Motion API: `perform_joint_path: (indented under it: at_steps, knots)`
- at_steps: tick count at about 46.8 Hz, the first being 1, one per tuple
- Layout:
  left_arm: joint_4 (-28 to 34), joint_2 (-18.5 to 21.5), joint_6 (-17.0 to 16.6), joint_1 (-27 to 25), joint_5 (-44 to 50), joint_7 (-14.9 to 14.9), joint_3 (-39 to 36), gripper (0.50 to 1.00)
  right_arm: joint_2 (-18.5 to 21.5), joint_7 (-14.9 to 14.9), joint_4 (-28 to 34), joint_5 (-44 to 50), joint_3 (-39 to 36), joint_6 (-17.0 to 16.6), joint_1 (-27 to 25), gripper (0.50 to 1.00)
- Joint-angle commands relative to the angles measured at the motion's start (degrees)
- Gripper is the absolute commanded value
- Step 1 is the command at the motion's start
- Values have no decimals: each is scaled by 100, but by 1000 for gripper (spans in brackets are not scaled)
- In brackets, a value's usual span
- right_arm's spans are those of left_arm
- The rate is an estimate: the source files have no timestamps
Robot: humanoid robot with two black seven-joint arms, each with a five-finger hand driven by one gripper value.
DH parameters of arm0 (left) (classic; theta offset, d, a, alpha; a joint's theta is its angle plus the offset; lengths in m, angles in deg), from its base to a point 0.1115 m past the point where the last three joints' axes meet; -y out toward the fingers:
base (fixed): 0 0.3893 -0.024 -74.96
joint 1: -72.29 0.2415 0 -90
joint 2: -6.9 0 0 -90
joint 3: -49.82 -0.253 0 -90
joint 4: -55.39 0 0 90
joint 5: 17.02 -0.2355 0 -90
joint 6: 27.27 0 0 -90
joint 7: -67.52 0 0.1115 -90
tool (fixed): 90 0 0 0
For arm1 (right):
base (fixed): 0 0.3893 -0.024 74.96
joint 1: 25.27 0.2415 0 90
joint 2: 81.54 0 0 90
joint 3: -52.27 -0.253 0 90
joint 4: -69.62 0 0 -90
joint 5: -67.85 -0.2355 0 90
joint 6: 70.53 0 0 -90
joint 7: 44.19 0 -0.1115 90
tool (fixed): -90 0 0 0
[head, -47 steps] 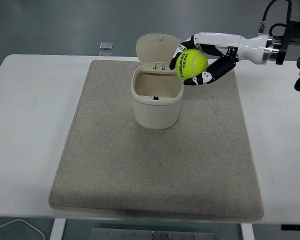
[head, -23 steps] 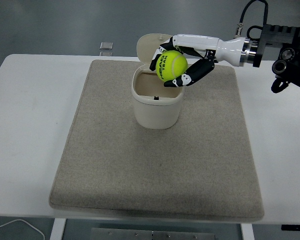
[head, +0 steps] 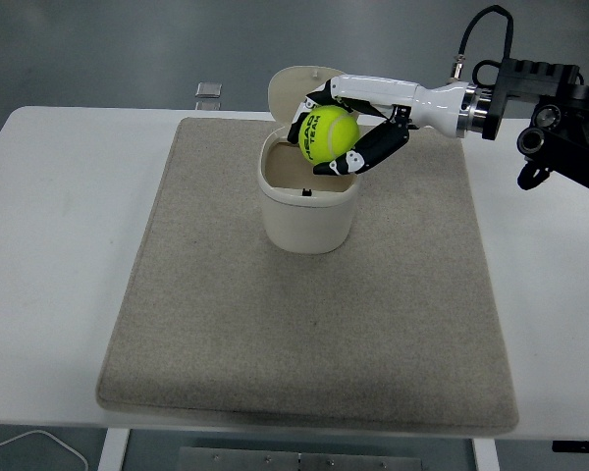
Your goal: Pick up the tennis ball and place it in the box.
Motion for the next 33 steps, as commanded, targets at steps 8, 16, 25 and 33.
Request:
perform_joint_path:
  at_steps: [8,16,25,33]
  knots:
    - [2,0,0,0,0,0,1,996,44,-9,61,-4,0,6,-85,611]
    - [2,0,0,0,0,0,1,996,105,-9,132,-4,0,6,-173,727]
    - [-7,0,0,0,0,0,1,996,167,-9,176,4,0,6,-270,825]
    - [-7,0,0,0,0,0,1,996,167,-9,211,4,0,15,-331,852]
